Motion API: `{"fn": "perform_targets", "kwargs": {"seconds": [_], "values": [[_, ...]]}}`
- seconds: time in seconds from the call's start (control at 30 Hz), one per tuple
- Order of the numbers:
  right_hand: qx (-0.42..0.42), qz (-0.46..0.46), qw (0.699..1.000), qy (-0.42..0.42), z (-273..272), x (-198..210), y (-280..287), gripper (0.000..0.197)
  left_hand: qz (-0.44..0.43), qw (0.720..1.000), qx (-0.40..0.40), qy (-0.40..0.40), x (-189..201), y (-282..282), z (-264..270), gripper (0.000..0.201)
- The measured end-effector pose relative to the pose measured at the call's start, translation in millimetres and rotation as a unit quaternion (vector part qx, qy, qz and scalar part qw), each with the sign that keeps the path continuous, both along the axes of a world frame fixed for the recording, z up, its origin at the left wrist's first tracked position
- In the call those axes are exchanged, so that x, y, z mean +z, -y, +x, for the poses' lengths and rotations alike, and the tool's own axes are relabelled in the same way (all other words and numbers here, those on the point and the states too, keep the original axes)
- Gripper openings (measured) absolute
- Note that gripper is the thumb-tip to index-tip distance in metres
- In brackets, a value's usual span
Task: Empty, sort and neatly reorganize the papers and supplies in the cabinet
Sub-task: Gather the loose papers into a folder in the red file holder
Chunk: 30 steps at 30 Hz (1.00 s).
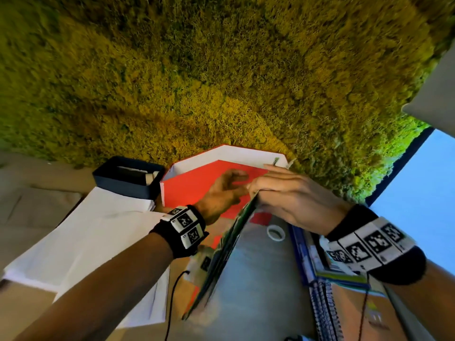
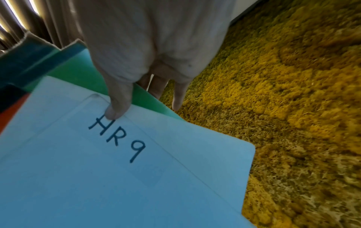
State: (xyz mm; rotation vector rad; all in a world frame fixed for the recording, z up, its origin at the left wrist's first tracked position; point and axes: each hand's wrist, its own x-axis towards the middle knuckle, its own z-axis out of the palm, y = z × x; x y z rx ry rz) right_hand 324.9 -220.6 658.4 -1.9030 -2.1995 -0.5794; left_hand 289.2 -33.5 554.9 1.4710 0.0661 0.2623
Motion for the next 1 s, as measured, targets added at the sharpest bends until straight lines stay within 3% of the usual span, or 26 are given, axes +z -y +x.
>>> {"fn": "perform_targets", "kwargs": {"seconds": [0.1,0.17,0.27,0.33,0.4,0.5,0.63,0.8,0.9,1.0], "values": [[-0.009,-0.033,0.999,-0.035,1.3,-3.2,-16.5,0.013,0.05,0.993,-0.09,-0.054,11.5,-20.2,-36.3,0.047],[-0.02,-0.037,0.998,-0.04,4.0,-5.4,-28.6,0.012,0.053,0.992,-0.088,-0.077,17.8,-30.5,-61.0,0.049],[-0.036,-0.022,0.998,-0.038,10.9,-7.3,-47.6,0.012,-0.084,0.992,-0.037,-0.092,1.2,-56.4,-93.3,0.064],[-0.05,-0.012,0.998,-0.041,16.8,-7.7,-60.5,0.011,-0.11,0.992,0.0,-0.057,-19.3,-70.8,-114.6,0.079],[-0.056,0.001,0.997,-0.053,21.1,-11.5,-74.5,0.012,-0.084,0.994,0.062,-0.012,-36.4,-78.4,-128.8,0.098],[-0.05,0.025,0.992,-0.114,22.0,-24.5,-96.1,0.011,-0.05,0.983,0.163,0.061,-49.3,-78.6,-132.0,0.087],[-0.095,0.083,0.976,-0.179,26.8,-40.9,-111.7,0.011,-0.197,0.958,0.177,0.113,-49.7,-76.3,-124.7,0.084],[-0.101,0.108,0.963,-0.226,12.4,-47.9,-129.6,0.008,-0.011,0.962,0.263,0.068,-44.2,-79.7,-99.6,0.042],[-0.104,0.117,0.959,-0.236,-0.8,-45.6,-134.3,0.008,0.005,0.964,0.264,0.025,-48.2,-86.0,-79.2,0.036],[-0.215,0.249,0.91,-0.251,1.8,-48.8,-111.6,0.033,-0.012,0.969,0.242,0.044,-39.3,-93.6,-68.2,0.023]]}}
